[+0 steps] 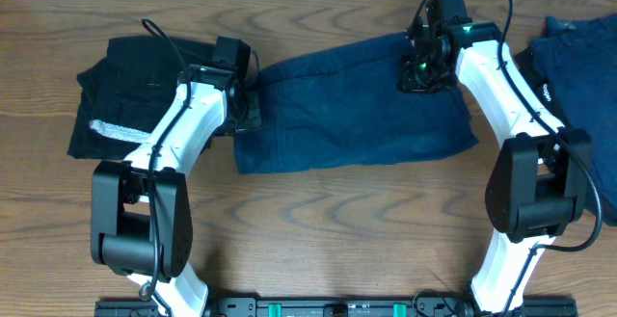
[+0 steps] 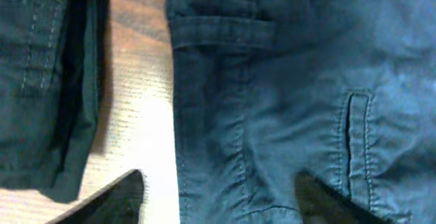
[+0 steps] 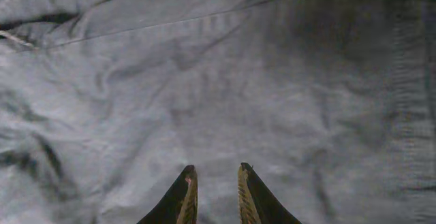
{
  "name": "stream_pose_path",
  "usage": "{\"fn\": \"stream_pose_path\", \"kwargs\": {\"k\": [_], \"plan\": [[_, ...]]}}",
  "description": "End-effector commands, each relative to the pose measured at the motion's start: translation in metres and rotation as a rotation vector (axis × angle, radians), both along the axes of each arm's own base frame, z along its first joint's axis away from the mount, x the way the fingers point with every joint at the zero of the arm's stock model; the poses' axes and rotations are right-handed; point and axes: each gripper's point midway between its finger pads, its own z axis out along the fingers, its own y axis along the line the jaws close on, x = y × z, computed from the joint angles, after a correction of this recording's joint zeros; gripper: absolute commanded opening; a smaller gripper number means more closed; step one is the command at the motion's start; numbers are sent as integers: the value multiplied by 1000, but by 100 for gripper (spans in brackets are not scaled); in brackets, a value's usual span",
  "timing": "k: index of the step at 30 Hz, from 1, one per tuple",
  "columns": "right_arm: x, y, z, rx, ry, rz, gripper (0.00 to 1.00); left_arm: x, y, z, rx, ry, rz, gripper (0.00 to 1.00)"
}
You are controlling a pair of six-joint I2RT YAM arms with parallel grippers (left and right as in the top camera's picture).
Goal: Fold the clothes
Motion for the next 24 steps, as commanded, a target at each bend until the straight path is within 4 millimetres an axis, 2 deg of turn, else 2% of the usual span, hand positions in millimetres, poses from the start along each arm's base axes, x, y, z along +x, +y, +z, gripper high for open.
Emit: {"fn": "stream_pose_path", "kwargs": {"k": [1, 4, 8, 9, 11, 16, 20, 24], "plan": [[4, -10, -5, -40, -15, 4, 20, 7, -1, 10, -5, -29, 0, 76], [8, -8, -8, -37, -35, 7, 18, 17, -10, 21, -52, -74, -9, 75], [12, -6, -18, -33, -63, 8, 8, 43, -27, 42, -135, -176, -32, 44], [12, -6, -22, -33, -67, 8, 6, 49, -29, 45, -149, -201, -36, 33], [11, -7, -31, -32, -73, 7, 3, 58, -31, 47, -155, -238, -38, 24], [5, -17, -59, -75, -86, -10, 1, 65, -32, 33, -151, -233, -44, 22], [2, -26, -80, -116, -116, -27, 1, 62, -32, 8, -141, -175, -42, 22], [-6, -34, -91, -148, -100, -40, 1, 56, -31, -15, -131, -112, -38, 22]]}}
